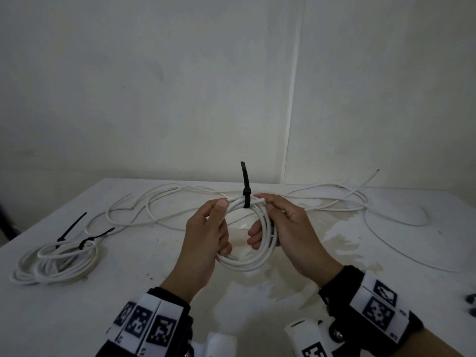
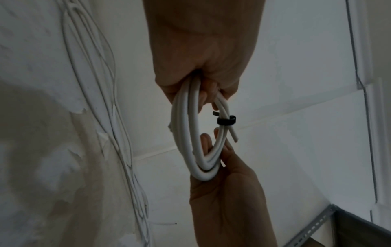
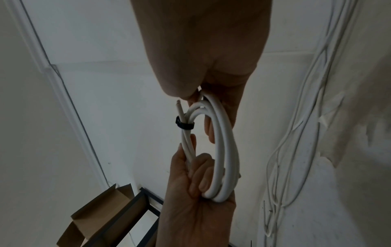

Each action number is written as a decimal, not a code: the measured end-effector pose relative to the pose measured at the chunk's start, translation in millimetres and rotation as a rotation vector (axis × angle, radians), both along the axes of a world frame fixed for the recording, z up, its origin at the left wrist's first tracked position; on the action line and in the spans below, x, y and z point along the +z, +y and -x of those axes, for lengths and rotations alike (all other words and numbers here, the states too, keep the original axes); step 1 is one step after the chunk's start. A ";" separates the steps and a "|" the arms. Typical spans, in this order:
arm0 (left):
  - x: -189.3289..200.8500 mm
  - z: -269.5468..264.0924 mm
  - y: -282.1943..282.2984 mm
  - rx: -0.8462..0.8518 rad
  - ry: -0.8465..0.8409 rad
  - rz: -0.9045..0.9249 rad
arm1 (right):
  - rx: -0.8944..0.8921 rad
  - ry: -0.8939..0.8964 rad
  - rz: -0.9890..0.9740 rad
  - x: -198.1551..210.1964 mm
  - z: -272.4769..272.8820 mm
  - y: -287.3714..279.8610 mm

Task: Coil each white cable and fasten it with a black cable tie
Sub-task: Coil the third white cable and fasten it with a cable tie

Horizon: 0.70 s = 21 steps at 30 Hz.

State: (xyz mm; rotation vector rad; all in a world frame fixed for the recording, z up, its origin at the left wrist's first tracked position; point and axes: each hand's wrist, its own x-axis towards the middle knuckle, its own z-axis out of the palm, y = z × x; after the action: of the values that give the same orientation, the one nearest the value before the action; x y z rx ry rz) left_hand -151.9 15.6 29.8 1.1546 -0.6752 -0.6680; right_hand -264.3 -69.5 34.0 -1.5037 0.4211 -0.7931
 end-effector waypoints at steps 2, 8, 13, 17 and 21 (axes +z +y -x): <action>-0.2 0.3 0.4 -0.006 -0.003 0.000 | 0.002 0.002 0.020 0.0 -0.4 0.2; -2.6 3.6 2.1 0.006 -0.069 -0.030 | 0.014 0.023 0.071 -2.0 -0.5 -2.2; 1.8 0.0 0.7 -0.018 -0.065 -0.050 | 0.051 -0.022 0.114 -2.5 -0.9 0.4; 2.7 -1.1 0.9 -0.052 -0.096 -0.066 | 0.056 -0.038 0.103 -6.0 -2.7 -0.4; 0.3 0.6 0.2 -0.053 -0.130 -0.073 | 0.058 -0.012 0.114 -9.8 -4.6 -2.8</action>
State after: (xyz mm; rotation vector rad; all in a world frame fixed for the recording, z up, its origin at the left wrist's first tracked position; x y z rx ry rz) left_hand -152.5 15.8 30.1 1.2588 -0.7997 -0.6711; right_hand -259.7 -72.3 24.2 -1.6086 0.3266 -0.7914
